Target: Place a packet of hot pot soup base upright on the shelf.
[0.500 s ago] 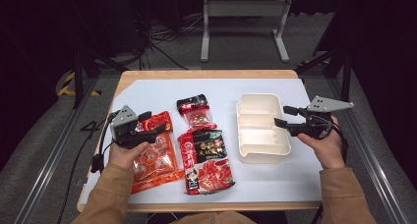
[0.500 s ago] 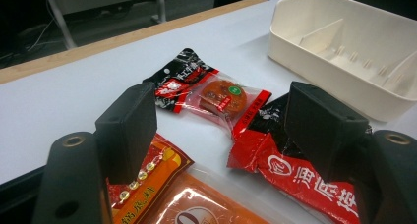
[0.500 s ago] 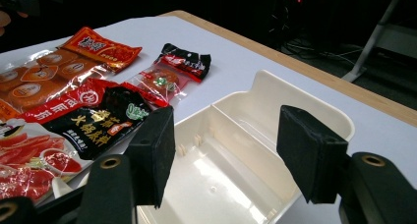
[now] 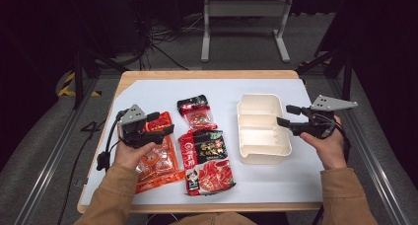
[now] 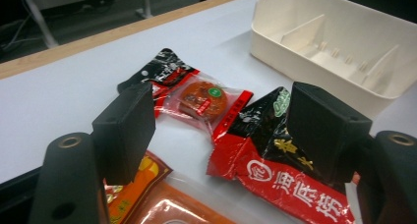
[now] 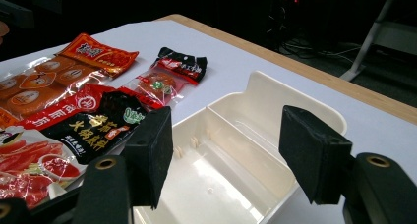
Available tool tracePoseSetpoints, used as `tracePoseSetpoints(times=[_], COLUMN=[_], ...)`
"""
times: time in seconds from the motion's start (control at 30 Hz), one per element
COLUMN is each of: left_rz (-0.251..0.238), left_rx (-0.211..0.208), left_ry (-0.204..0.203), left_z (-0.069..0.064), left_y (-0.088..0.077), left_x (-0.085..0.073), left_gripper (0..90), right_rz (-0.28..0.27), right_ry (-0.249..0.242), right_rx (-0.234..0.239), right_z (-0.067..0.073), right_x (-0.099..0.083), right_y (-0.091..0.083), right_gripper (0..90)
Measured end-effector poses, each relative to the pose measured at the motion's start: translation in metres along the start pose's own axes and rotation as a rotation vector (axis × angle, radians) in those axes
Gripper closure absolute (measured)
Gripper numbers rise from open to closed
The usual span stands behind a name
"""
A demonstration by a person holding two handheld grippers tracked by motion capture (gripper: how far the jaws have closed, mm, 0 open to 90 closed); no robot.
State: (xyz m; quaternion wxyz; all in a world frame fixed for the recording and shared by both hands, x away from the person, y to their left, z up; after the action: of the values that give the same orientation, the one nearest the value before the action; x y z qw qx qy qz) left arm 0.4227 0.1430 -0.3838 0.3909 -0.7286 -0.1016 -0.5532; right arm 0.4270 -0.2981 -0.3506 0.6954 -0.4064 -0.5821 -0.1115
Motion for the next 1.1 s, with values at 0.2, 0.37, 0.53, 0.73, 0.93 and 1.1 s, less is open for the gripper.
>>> tracePoseSetpoints(times=[0.2, 0.37, 0.53, 0.73, 0.93, 1.1], left_rz=[0.027, 0.054, 0.056, 0.094, 0.158, 0.204], left_rx=[-0.003, -0.031, -0.057, -0.049, -0.079, -0.067], left_ry=[0.01, -0.003, 0.026, 0.022, 0.006, 0.012], left_z=[-0.007, -0.009, -0.013, -0.014, -0.013, -0.014], left_y=[0.014, 0.023, 0.028, 0.04, 0.053, 0.061], left_x=[0.003, 0.002, 0.001, -0.006, -0.018, -0.023], left_gripper=[25.8, 24.8, 24.8, 25.5, 25.5, 26.3], right_rz=[-0.005, 0.002, 0.004, 0.01, 0.016, 0.02], right_ry=[0.002, 0.0, 0.0, -0.004, -0.013, -0.015], right_rx=[0.001, 0.001, 0.004, 0.005, 0.006, 0.008], right_z=[-0.001, -0.001, 0.0, 0.001, 0.002, 0.004], right_x=[0.001, 0.0, 0.0, 0.0, 0.0, 0.0], right_y=[-0.001, 0.0, 0.001, 0.003, 0.005, 0.006], right_gripper=[37.2, 37.2, 37.1, 37.0, 36.3, 36.3])
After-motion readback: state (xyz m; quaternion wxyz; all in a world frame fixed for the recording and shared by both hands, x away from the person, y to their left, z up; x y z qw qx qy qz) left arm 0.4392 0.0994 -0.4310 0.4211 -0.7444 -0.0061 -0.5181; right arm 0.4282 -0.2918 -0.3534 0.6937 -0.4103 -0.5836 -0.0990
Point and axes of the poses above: each handheld gripper's, and its own axes: y roughly forward along the jaws, x roughly out of its top, z roughly to its left, the point moved 5 cm from there along y, roughly forward along the jaws, and after that the axes turned 1 degree about z, right-handed, at the moved point
